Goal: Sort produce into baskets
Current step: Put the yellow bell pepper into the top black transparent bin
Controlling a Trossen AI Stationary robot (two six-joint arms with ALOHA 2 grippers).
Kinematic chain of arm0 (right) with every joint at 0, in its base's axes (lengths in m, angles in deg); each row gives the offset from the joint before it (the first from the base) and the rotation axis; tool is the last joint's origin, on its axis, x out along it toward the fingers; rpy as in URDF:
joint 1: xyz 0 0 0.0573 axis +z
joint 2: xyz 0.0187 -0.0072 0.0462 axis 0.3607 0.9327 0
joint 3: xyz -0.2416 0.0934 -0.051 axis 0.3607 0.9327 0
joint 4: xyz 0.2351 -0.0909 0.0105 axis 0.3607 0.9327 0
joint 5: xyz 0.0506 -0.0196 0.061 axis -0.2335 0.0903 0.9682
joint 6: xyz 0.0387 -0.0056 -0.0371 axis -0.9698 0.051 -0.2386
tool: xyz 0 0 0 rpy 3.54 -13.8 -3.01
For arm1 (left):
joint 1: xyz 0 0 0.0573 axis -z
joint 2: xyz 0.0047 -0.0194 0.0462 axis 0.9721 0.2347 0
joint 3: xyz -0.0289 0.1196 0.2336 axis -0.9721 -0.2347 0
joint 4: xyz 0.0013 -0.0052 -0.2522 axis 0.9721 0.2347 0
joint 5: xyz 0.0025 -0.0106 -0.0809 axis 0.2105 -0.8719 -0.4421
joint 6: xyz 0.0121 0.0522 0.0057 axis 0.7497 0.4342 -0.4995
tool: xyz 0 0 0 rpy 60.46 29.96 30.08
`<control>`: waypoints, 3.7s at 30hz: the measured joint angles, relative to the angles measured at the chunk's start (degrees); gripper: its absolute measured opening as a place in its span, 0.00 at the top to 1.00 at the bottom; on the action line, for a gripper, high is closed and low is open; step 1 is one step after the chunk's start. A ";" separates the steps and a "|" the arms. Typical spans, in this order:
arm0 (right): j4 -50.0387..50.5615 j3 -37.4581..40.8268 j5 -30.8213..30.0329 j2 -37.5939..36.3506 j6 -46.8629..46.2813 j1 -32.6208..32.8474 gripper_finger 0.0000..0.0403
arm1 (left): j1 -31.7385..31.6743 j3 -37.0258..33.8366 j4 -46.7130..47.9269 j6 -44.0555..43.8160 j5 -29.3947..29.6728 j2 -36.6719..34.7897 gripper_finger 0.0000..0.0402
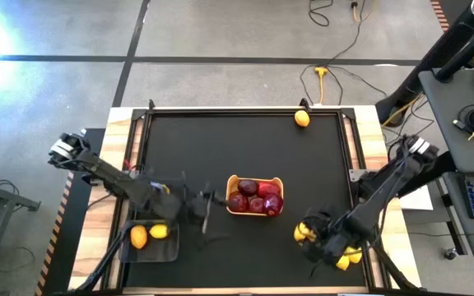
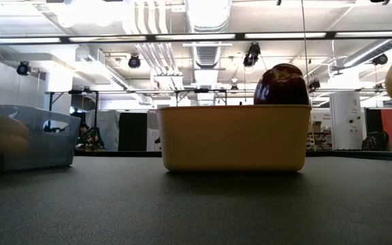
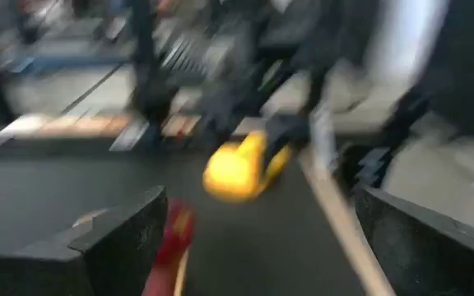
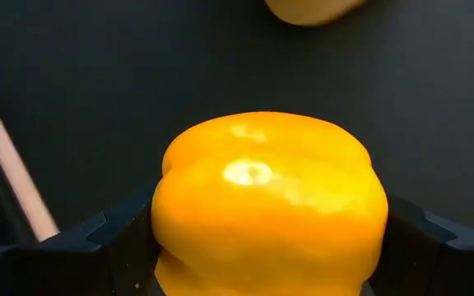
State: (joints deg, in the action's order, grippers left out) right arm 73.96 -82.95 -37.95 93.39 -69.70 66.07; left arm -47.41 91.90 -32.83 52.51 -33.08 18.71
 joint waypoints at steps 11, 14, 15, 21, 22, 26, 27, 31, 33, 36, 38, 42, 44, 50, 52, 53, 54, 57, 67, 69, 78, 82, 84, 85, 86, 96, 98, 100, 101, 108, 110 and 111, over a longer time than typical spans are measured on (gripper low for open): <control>-0.92 -23.80 -5.33 21.34 13.81 -0.13 0.21 | 13.42 26.90 69.89 -38.51 18.14 13.39 0.07; -1.01 -30.77 -5.49 25.73 18.66 -1.25 0.20 | 16.18 29.04 79.03 -48.15 15.45 15.70 0.07; -1.08 -32.62 -5.73 27.02 19.92 -1.80 0.21 | 16.96 29.02 80.89 -50.53 14.42 16.39 0.07; -0.86 -41.55 -7.24 35.45 24.82 -5.83 0.22 | 22.09 24.16 81.57 -60.13 14.85 17.43 0.07; -0.86 -42.70 -6.97 36.92 25.14 -6.56 0.22 | 22.85 23.07 81.60 -61.82 16.50 17.43 0.07; -0.36 -46.74 -5.12 42.12 26.67 -8.93 0.20 | 24.20 19.97 76.49 -62.38 17.98 17.43 0.07; -0.36 -47.68 -5.10 43.17 27.44 -9.31 0.20 | 24.37 19.18 74.11 -60.91 17.87 17.43 0.07; 0.10 -52.15 -5.10 46.41 30.51 -10.47 0.19 | 24.57 16.44 60.01 -50.15 16.49 18.00 0.07; 0.35 -53.86 -5.10 47.29 30.90 -10.75 0.16 | 24.50 15.45 53.77 -44.44 16.49 18.98 0.07; 0.44 -54.81 -5.14 47.33 31.18 -10.80 0.09 | 24.34 14.74 45.34 -36.80 16.57 21.10 0.07; 1.23 -55.21 -5.12 47.10 30.94 -10.75 0.04 | 24.17 14.70 41.01 -33.67 16.53 22.95 0.07; 1.25 -55.67 -5.14 46.98 31.47 -10.73 0.02 | 23.27 17.02 37.81 -30.65 17.73 27.07 0.07; 1.34 -55.67 -5.14 46.96 31.98 -10.71 0.01 | 22.85 19.05 38.19 -30.72 19.94 29.35 0.07; 3.72 -55.56 -1.94 45.43 30.88 -10.47 0.01 | 21.83 25.22 40.31 -31.97 26.22 35.14 0.07; 4.82 -55.58 -2.12 44.56 30.51 -9.80 0.01 | 21.24 26.42 41.48 -32.80 26.52 36.22 0.07; 5.07 -55.58 -2.18 44.33 30.39 -9.42 0.01 | 20.90 26.72 41.79 -33.50 26.68 36.58 0.07; 5.35 -55.58 -2.16 44.11 30.35 -9.02 0.01 | 20.61 26.89 42.08 -34.04 26.70 36.78 0.07; 5.84 -55.56 -2.17 43.83 30.27 -7.99 0.01 | 19.33 26.38 42.34 -34.88 26.89 36.86 0.07; 5.87 -55.32 -2.77 43.57 29.45 -6.78 0.01 | 14.39 21.26 29.38 -32.55 19.92 37.02 0.07; 6.04 -55.32 -2.76 43.57 29.50 -6.78 0.01 | 13.61 20.32 26.66 -32.45 19.78 37.11 0.07; 15.36 -55.25 -2.74 43.55 25.91 -5.38 0.01 | 12.72 18.93 22.16 -28.40 20.42 37.08 0.07; 18.13 -54.00 -2.64 43.48 23.44 -5.49 0.01 | 11.82 18.87 22.08 -24.79 19.42 36.56 0.07; 18.92 -53.65 -2.78 43.48 23.04 -6.01 0.01 | 10.97 18.87 22.00 -24.40 18.98 36.53 0.07; 19.86 -53.54 -3.06 43.48 22.54 -6.33 0.01 | 10.54 18.87 21.85 -24.34 18.80 36.75 0.07; 21.30 -53.43 -3.24 43.48 21.77 -6.64 0.01 | 10.23 18.86 21.72 -24.31 18.61 36.95 0.07; 27.94 -51.87 -10.21 43.45 17.90 -8.96 0.01 | 9.05 18.66 9.54 -18.94 15.44 42.08 0.07; 25.30 -51.31 -10.14 43.44 20.03 -9.41 0.01 | 8.91 18.66 7.96 -18.34 15.41 42.78 0.07; 23.24 -50.84 -10.28 43.44 22.31 -9.68 0.01 | 8.79 18.82 7.31 -18.35 16.08 43.21 0.07; 21.84 -50.73 -10.49 43.43 23.22 -9.75 0.01 | 8.83 18.97 7.14 -18.33 16.16 43.32 0.08; 22.00 -51.16 -10.11 43.43 23.18 -9.84 0.01 | 8.92 19.57 8.30 -18.16 15.97 42.70 0.20; 24.84 -52.65 -10.13 43.44 21.43 -9.75 0.01 | 8.93 19.63 9.95 -17.79 16.16 41.24 0.23; 26.73 -53.65 -10.19 43.44 20.45 -9.73 0.01 | 9.03 19.63 11.20 -17.88 16.50 40.17 0.23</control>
State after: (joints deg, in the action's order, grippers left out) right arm 100.69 -136.60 -48.14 136.82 -49.25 56.34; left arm -38.38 111.53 -21.63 34.63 -16.58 58.88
